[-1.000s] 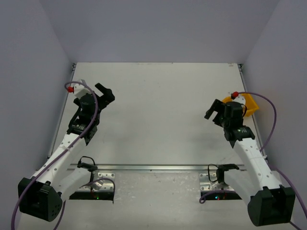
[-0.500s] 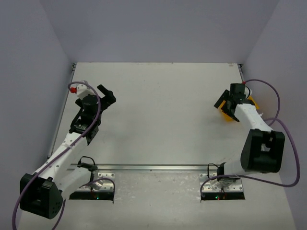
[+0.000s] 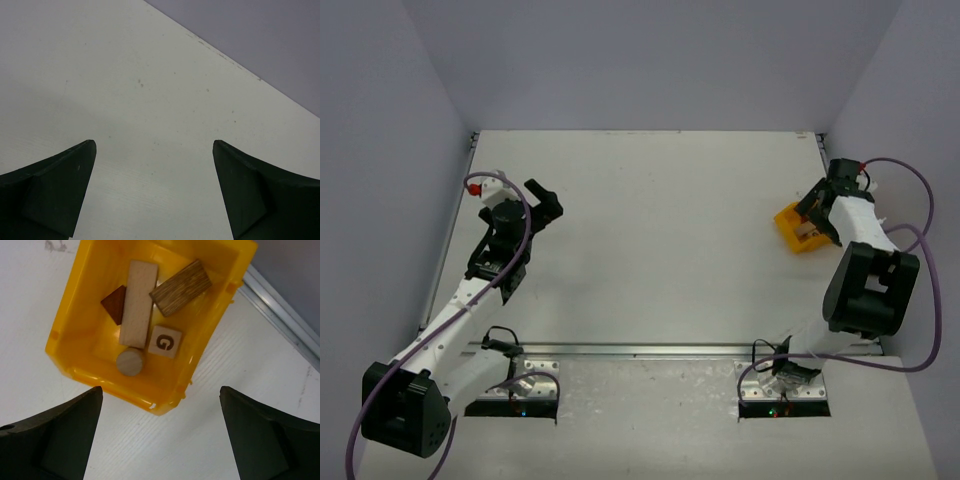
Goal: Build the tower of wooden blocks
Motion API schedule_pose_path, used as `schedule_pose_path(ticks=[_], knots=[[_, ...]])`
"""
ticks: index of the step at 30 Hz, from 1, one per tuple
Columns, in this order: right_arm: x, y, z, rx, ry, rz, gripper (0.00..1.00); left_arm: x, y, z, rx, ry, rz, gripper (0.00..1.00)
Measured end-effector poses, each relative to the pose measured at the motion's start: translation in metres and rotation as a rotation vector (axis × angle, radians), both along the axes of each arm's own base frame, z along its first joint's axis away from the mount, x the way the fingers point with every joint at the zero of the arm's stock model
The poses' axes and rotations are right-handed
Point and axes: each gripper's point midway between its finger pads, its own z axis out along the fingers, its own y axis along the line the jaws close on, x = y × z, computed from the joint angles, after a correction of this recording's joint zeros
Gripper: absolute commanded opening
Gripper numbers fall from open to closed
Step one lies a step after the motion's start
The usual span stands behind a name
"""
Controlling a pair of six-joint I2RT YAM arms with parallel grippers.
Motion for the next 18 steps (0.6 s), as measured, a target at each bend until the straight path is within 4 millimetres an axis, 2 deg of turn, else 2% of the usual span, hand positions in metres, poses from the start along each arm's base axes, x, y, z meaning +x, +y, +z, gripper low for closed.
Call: schedule_pose_path(ticks=[5, 11, 18], knots=[[-0.005, -0.030, -0.004, -0.008, 0.020, -0.079, 0.91, 0.001, -0.001, 0.003, -0.003, -0.012, -0.001, 1.00], [0.007, -0.042, -0.031, -0.011, 0.084, -0.050, 0.53, 0.002, -0.001, 0.002, -0.003, -0.013, -0.002, 1.00], [0.011, -0.043, -0.048, -0.008, 0.124, -0.031, 0.31, 0.002, -0.001, 0.002, -0.003, -0.012, -0.002, 1.00]])
